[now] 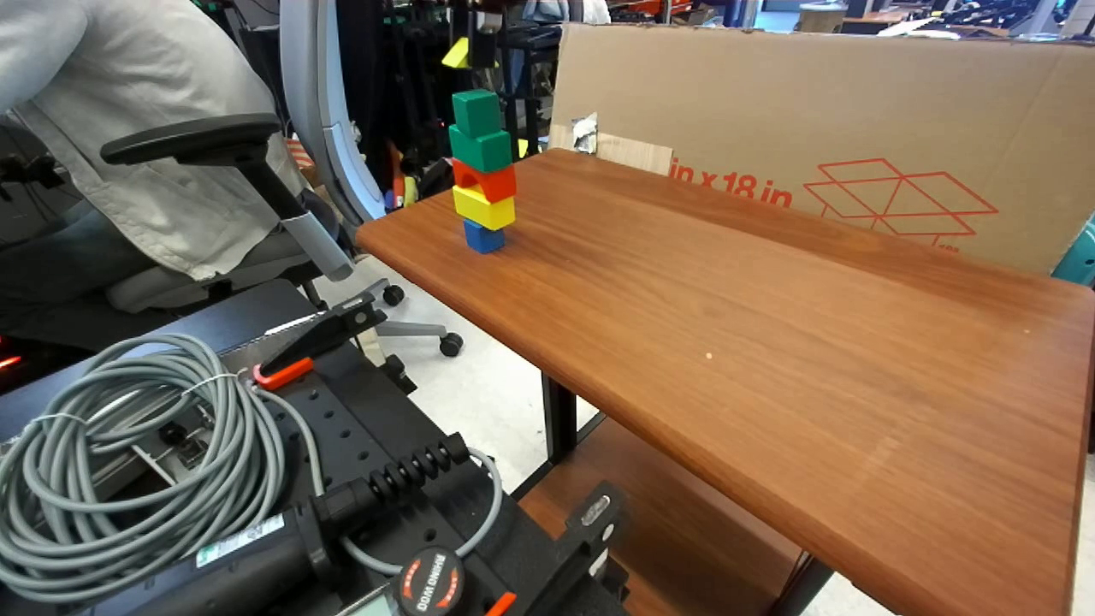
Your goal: Put the yellow triangle on top of the stack on the left.
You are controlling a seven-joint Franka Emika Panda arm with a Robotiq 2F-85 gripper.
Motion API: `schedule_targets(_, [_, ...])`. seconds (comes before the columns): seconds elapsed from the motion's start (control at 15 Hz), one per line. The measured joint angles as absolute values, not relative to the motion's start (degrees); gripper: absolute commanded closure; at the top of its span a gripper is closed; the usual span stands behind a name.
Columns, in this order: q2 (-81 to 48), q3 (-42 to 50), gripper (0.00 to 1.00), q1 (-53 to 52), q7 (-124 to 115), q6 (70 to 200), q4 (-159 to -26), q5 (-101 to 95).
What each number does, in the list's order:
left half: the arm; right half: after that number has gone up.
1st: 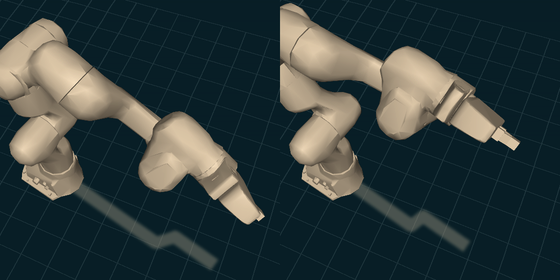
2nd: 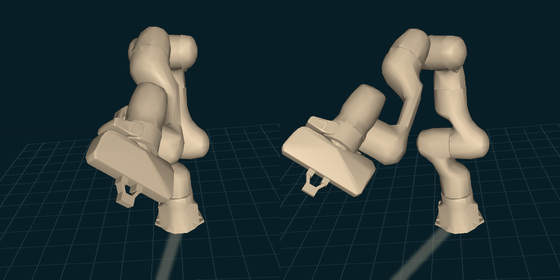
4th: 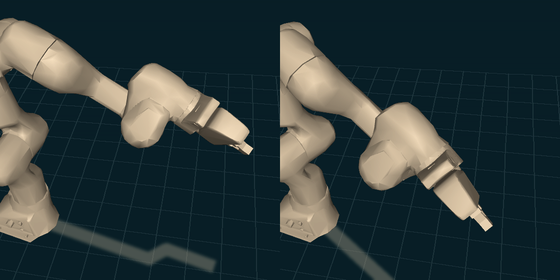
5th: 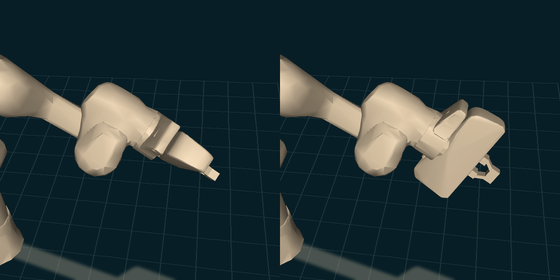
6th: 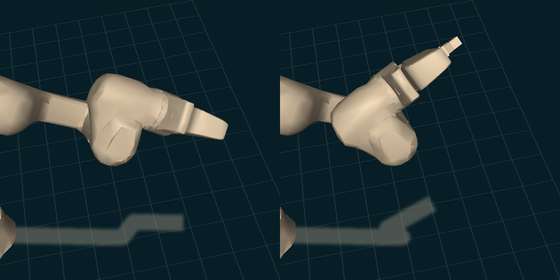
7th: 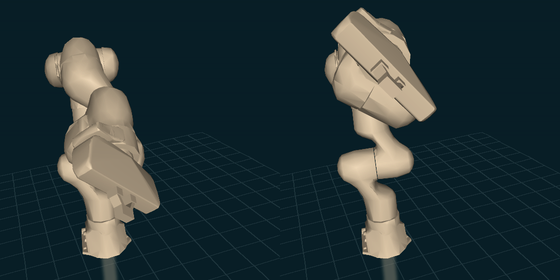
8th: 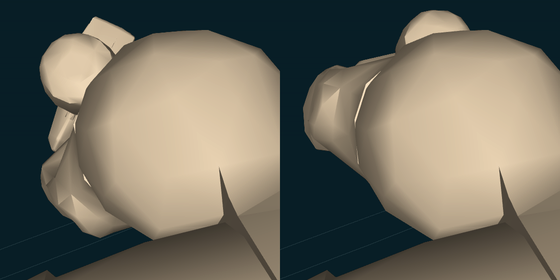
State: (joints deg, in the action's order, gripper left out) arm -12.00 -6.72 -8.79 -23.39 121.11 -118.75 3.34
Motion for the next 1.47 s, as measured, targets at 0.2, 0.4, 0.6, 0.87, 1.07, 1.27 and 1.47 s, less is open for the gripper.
schedule_targets(0.2, [-12.00, -6.39, 0.92, -8.79, -23.42, 120.88, -118.97, 3.34])
schedule_targets(0.4, [-12.00, -6.14, 0.92, -8.79, -23.42, 120.34, -119.08, 3.34])
schedule_targets(0.6, [-12.00, -5.90, 0.92, -8.78, -23.42, 120.29, -119.21, 3.34])
schedule_targets(0.87, [-12.00, -5.66, 0.92, -8.78, -23.69, 120.29, -119.70, 3.28])
schedule_targets(1.07, [-12.00, -5.66, 0.42, -8.78, -24.32, 120.29, -120.21, 3.21])
schedule_targets(1.27, [-12.01, -5.67, 0.26, -8.79, -25.06, 120.29, -120.63, 3.20])
schedule_targets(1.47, [-12.00, -5.67, 0.04, -8.79, -25.54, 120.29, -120.66, 3.20])
